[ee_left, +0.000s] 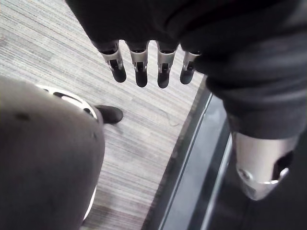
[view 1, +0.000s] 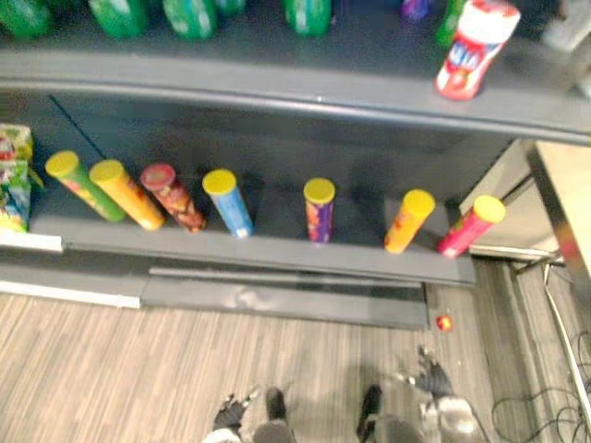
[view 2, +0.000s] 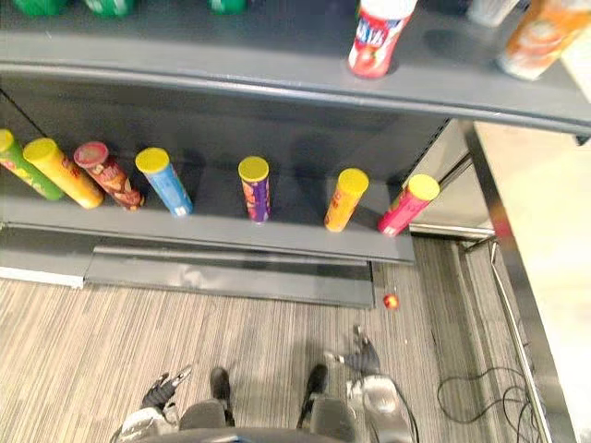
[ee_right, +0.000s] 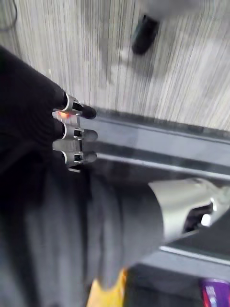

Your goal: Put the gum and the chips on the shelf.

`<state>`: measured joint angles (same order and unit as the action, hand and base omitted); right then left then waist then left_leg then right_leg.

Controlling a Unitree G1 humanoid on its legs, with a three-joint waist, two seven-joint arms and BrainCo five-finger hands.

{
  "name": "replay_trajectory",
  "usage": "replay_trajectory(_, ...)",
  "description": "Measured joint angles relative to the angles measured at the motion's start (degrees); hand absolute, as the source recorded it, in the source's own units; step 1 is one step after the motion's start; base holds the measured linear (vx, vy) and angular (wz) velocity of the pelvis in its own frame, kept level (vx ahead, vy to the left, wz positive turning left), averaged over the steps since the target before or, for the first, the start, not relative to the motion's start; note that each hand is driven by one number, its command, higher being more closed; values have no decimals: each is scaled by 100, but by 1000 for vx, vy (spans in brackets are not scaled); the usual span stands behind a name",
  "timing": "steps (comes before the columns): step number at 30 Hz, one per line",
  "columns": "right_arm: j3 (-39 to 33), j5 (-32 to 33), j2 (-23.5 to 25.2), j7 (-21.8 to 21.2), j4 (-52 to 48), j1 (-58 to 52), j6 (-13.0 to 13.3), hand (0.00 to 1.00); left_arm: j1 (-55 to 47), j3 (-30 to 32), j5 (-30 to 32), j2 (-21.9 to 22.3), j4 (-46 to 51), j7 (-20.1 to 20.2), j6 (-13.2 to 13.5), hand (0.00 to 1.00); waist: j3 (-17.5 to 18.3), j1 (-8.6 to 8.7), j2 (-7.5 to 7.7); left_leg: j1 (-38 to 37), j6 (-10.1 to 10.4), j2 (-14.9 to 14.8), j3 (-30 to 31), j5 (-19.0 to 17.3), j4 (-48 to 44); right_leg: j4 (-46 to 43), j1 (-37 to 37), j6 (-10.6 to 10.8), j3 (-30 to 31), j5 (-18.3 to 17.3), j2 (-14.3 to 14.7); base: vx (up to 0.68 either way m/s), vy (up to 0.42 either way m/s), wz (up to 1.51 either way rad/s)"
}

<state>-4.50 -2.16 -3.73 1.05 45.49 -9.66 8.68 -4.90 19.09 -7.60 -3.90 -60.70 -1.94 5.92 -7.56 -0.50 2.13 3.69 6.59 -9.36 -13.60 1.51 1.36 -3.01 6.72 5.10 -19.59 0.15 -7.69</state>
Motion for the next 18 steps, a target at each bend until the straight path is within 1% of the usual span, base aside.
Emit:
replay_trajectory(1,-352,106,82,-58,360,-89,5,0,-76,180,-5,16,-82,0,-15,0,116,17,-6,-144,12,11,-26,-24,72,66,-105,12,29,5,-12,32,39,-13)
replay_trajectory(2,-661,109,109,-26,600,-66,2,0,-162,305,-12,39,-95,1,-32,0,198,30,-9,-230,19,14,-77,-50,100,128,-164,40,72,21,-6,23,37,-21)
replay_trajectory(4,-1299,174,84,-16,1291,-89,-32,0,-281,508,-30,141,-103,21,-40,0,334,41,-80,-429,51,34,-149,-93,201,255,-334,59,127,40,3,19,28,-15)
replay_trajectory(6,-1671,547,135,25,1669,-125,-96,0,-276,622,-88,175,-186,36,-35,0,406,42,-81,-505,52,51,-149,-92,266,310,-403,58,133,41,6,0,0,0)
replay_trajectory(7,-1892,845,202,65,1864,-181,-119,0,-273,702,-117,179,-282,51,-38,0,448,44,-137,-502,52,55,-156,-94,273,325,-402,60,138,42,4,42,11,-3)
replay_trajectory(8,-1999,1006,215,98,1907,-212,-133,0,-275,787,-118,203,-319,52,-41,0,479,60,-132,-515,52,60,-167,-94,294,338,-407,67,147,48,4,42,7,-6)
replay_trajectory(9,-2063,1121,215,120,1970,-287,-177,0,-284,844,-118,245,-328,52,-46,0,489,71,-159,-554,51,68,-180,-90,351,390,-436,65,159,81,9,59,1,-7)
replay_trajectory(11,-2275,1160,239,147,2072,-296,-263,0,-302,970,-117,322,-330,52,-47,0,490,74,-189,-655,47,80,-204,-87,397,445,-552,76,178,155,27,83,1,-6)
replay_trajectory(16,-2559,1234,277,148,2076,-257,-302,0,-347,1054,-118,385,-331,52,-47,0,550,74,-229,-802,25,79,-249,-116,404,559,-711,78,188,159,55,77,2,-4)
replay_trajectory(18,-2670,1361,304,167,2092,-204,-307,0,-369,1052,-120,402,-331,51,-46,0,566,71,-261,-847,20,84,-290,-136,404,600,-771,80,212,161,64,79,6,-6)
